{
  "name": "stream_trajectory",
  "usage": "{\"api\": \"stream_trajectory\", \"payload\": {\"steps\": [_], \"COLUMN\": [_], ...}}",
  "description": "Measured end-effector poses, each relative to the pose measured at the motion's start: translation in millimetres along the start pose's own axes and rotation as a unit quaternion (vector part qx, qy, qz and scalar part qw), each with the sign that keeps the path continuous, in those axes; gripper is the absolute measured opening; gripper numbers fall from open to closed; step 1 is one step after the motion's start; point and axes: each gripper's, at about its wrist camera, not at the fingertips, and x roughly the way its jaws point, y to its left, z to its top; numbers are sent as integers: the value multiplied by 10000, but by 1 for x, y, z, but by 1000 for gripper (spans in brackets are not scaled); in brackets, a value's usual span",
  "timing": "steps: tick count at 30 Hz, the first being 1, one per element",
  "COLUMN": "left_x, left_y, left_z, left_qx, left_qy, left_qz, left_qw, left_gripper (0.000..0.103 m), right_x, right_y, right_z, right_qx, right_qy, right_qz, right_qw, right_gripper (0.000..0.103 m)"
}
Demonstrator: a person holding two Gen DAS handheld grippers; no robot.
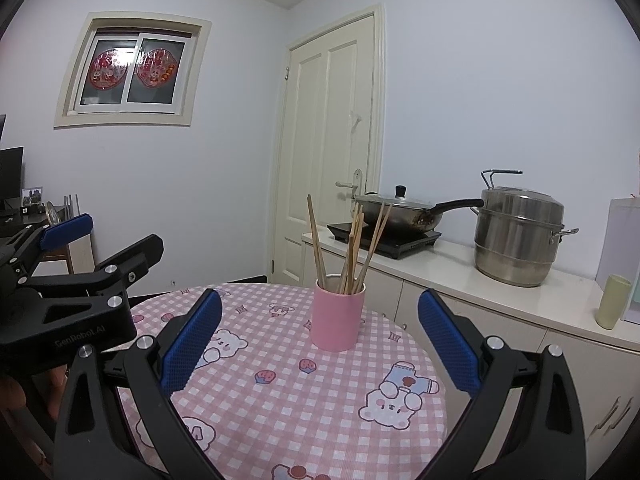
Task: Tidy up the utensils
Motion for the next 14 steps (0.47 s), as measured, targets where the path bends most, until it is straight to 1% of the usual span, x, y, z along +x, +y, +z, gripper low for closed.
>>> {"api": "stream_trajectory", "payload": {"steps": [14], "left_x": [20], "left_y": [-3], "left_z": [-12], "left_qx": [50], "left_qy": [269], "left_qz": [18], "left_qw": [9996], "left_gripper": [97], "right_x": [20], "right_y": [-5], "right_z": [-7], "right_qx": [68], "right_qy": [238], "right_qz": [-34], "right_qw": [9997], "right_gripper": [95]}}
